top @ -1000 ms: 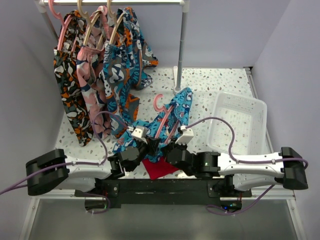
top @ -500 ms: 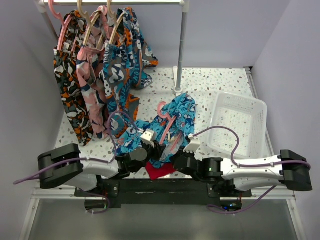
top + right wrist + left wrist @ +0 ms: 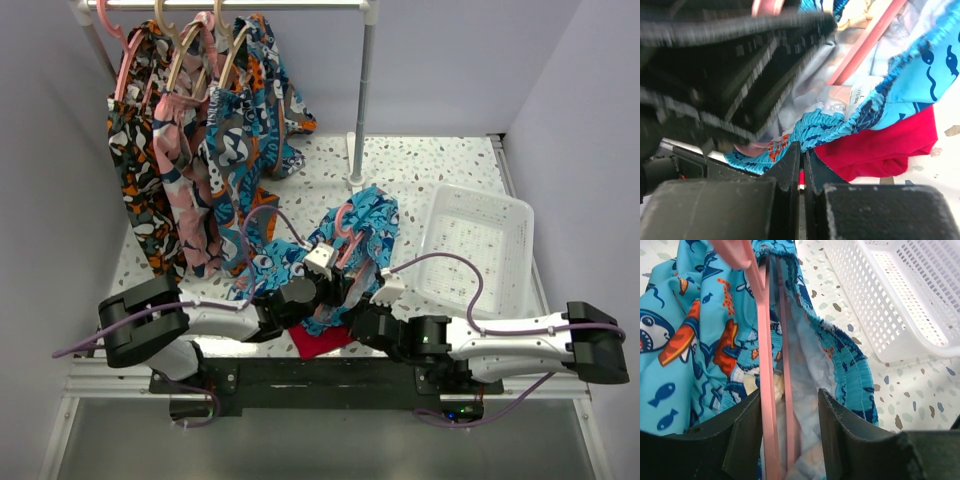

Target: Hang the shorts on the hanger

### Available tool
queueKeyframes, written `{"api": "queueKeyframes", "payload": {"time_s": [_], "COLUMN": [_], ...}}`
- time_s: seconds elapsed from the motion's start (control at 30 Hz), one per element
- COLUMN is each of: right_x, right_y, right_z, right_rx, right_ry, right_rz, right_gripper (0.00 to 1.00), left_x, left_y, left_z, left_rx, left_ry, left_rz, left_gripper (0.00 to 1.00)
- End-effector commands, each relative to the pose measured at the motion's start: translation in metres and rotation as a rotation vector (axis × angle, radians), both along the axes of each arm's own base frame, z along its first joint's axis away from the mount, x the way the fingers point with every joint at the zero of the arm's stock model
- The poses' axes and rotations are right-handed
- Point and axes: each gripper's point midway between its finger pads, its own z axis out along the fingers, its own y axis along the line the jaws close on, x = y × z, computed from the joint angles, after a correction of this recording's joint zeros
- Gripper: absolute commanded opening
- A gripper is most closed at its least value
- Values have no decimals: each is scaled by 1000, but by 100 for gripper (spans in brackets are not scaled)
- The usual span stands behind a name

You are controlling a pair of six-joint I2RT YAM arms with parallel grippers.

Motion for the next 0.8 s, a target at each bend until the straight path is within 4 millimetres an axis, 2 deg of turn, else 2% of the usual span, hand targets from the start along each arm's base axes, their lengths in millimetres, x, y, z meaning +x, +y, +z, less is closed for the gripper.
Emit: {"api": "queueKeyframes", "payload": {"time_s": [0.0,0.27,0.43,0.5,0.53,0.6,0.67,0.77], "right_x": [7,6,6,6,6,7,8,13], "right_y": [-9,-14,-16,-17,-16,-16,-16,-14], "right_z": [2,3,2,3,4,9,15,41], "right_rx": [16,19,17,16,17,11,-7,-17], "right_ry": [-21,-23,-22,-23,-26,-34,-50,-97], "right_rz": [-57,-65,-68,-66,-66,-63,-56,-39], "right_gripper": [0,0,0,0,0,0,0,0], "left_x": [21,49,64,66,66,66,67,70], "left_y": [-19,-32,-33,-38,-40,-45,-48,-43], "left_z": [20,22,21,23,24,27,31,45], "left_rx": [-23,14,31,29,27,13,-3,-46], "left_ry": [-27,-19,-21,-28,-32,-41,-46,-54], "left_rz": [-34,-35,-18,-27,-34,-48,-54,-13], "left_gripper": [50,49,47,36,19,2,0,0]}}
